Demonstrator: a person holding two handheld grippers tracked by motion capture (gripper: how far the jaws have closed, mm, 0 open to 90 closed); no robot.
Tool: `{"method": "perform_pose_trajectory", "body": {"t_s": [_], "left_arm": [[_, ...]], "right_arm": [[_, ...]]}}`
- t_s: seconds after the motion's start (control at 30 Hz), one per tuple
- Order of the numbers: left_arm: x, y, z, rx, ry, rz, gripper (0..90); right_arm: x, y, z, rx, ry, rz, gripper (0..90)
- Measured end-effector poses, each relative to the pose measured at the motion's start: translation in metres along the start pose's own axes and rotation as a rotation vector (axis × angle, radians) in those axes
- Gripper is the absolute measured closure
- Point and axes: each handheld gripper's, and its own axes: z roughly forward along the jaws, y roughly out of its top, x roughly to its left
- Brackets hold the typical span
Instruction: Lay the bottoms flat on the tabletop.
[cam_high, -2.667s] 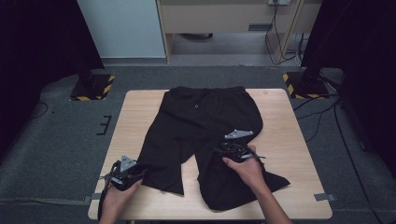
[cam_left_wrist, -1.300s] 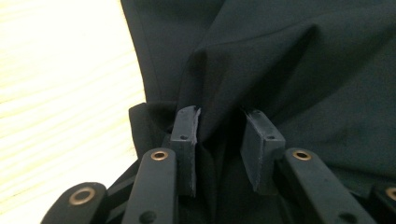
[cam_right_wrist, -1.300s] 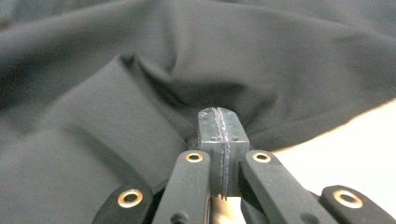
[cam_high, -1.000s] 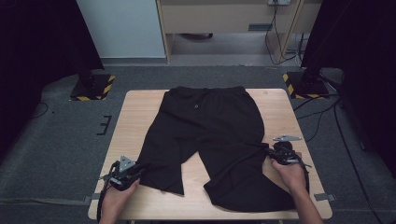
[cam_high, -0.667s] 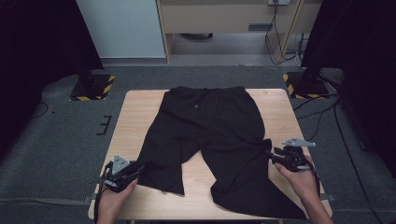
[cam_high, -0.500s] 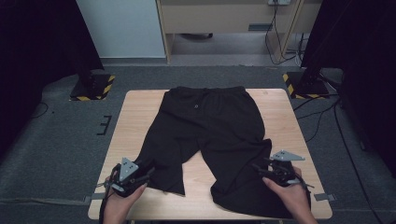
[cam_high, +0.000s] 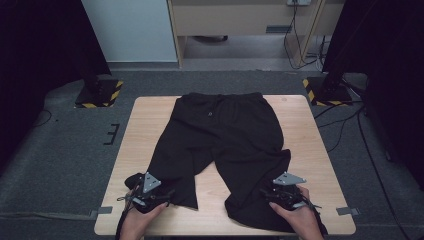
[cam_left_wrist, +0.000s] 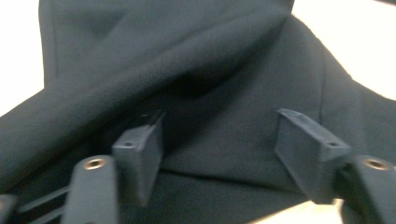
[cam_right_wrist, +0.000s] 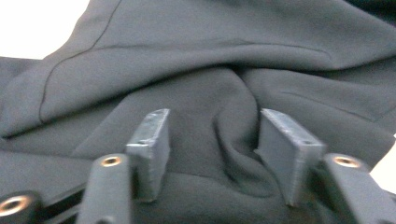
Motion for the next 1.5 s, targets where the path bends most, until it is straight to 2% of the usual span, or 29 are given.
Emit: {"method": "perform_pose_trajectory", "body": {"t_s": [0.03,0.07,0.1,0.17,0.3,0.4,0.5,0.63,0.7,0.77,0.83,0.9,1.0,1.17,1.27,1.33,1.43,1.5], "left_arm": [[0.000,-0.001,0.000,-0.010,-0.012,0.002,41.0],[-0.001,-0.001,-0.002,-0.008,-0.033,0.022,51.6],[-0.002,0.000,-0.002,0.000,-0.037,0.035,60.5],[-0.004,0.001,-0.003,0.007,-0.046,0.047,69.4],[-0.007,0.002,-0.007,0.035,-0.065,0.050,83.8],[-0.007,-0.001,-0.013,0.056,-0.094,0.045,87.3],[-0.008,-0.007,-0.021,0.068,-0.125,0.045,87.8],[-0.011,-0.014,-0.032,0.082,-0.145,0.054,87.9],[-0.015,-0.022,-0.043,0.090,-0.166,0.057,87.9],[-0.017,-0.025,-0.049,0.089,-0.168,0.058,87.9],[-0.019,-0.025,-0.055,0.082,-0.171,0.060,87.8],[-0.021,-0.025,-0.060,0.074,-0.171,0.063,87.8],[-0.022,-0.026,-0.066,0.067,-0.183,0.056,87.9],[-0.023,-0.029,-0.072,0.061,-0.196,0.055,88.1],[-0.023,-0.027,-0.076,0.039,-0.187,0.055,87.2],[-0.021,-0.024,-0.076,-0.006,-0.151,0.051,79.2],[-0.013,-0.014,-0.076,-0.086,-0.101,0.005,56.3],[-0.007,-0.009,-0.074,-0.111,-0.080,0.006,50.6]], "right_arm": [[-0.002,0.000,-0.002,0.004,0.011,0.009,58.7],[-0.003,0.000,-0.004,0.012,0.025,0.014,67.2],[-0.005,-0.001,-0.005,0.013,0.028,0.025,72.3],[-0.008,-0.004,-0.008,0.015,0.049,0.031,80.8],[-0.011,-0.011,-0.020,0.035,0.054,0.021,85.8],[-0.017,-0.021,-0.033,0.056,0.052,0.021,86.1],[-0.023,-0.033,-0.048,0.069,0.038,0.027,86.1],[-0.026,-0.045,-0.065,0.093,0.024,0.014,84.5],[-0.025,-0.043,-0.070,0.085,0.031,0.015,77.9],[-0.023,-0.032,-0.074,0.035,0.035,0.029,64.3],[-0.021,-0.018,-0.070,-0.005,0.026,0.024,53.7],[-0.019,-0.007,-0.059,-0.022,0.030,0.042,46.4],[-0.016,0.000,-0.037,0.002,0.026,0.046,40.8],[-0.014,-0.007,-0.017,0.049,0.018,0.044,38.3],[-0.015,-0.010,-0.015,0.036,0.001,0.027,42.6],[-0.015,-0.012,-0.018,0.046,-0.014,0.002,48.7],[-0.016,-0.016,-0.026,0.059,-0.006,-0.011,58.3],[-0.016,-0.021,-0.032,0.064,0.000,-0.018,62.3]]}}
